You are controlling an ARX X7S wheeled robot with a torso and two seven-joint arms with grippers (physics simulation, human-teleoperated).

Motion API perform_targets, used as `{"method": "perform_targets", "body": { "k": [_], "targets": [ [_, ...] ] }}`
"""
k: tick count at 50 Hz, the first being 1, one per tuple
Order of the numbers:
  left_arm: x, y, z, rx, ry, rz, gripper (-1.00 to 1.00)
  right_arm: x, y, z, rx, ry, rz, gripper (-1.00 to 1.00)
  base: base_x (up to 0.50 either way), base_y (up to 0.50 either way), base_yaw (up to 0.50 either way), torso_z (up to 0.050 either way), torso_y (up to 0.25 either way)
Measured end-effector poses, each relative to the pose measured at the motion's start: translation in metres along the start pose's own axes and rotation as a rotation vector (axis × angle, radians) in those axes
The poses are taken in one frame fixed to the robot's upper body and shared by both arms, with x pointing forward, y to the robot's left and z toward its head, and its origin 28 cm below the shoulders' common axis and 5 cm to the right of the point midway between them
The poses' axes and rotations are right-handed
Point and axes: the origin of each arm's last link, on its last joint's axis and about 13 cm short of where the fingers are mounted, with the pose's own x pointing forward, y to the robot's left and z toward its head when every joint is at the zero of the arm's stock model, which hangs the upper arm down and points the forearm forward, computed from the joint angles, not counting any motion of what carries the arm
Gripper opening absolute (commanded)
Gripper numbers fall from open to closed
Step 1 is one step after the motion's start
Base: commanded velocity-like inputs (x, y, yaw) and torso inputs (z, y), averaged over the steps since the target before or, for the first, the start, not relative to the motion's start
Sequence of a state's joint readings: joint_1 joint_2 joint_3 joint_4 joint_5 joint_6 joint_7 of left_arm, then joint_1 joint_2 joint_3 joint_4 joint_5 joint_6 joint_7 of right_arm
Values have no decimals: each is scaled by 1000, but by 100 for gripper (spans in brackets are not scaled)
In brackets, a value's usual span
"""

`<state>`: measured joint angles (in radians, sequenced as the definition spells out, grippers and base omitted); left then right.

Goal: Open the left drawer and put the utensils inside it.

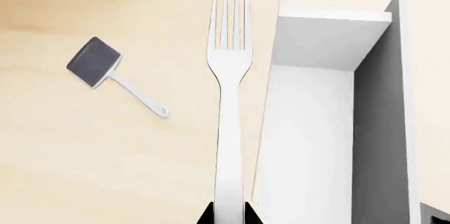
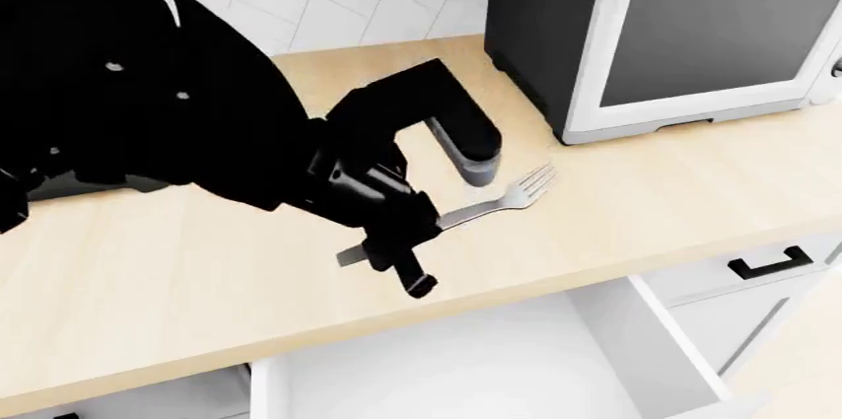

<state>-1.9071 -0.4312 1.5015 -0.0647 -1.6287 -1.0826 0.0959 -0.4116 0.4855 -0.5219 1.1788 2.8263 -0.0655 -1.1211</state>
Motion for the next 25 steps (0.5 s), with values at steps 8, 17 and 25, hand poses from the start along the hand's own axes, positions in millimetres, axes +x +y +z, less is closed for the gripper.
{"method": "perform_targets", "body": {
  "k": [8,17,25],
  "targets": [
    [7,-9,-10,41,17,-50,-100,0,0,-1,-1,2,0,100,0,0,0,0,0],
    [17,-17,-17,61,32,-87,-100,1,0,-2,-3,5,0,100,0,0,0,0,0],
    [27,-23,-23,67,48,-116,-100,1,0,-2,-4,5,-2,100,0,0,0,0,0]
  ]
}}
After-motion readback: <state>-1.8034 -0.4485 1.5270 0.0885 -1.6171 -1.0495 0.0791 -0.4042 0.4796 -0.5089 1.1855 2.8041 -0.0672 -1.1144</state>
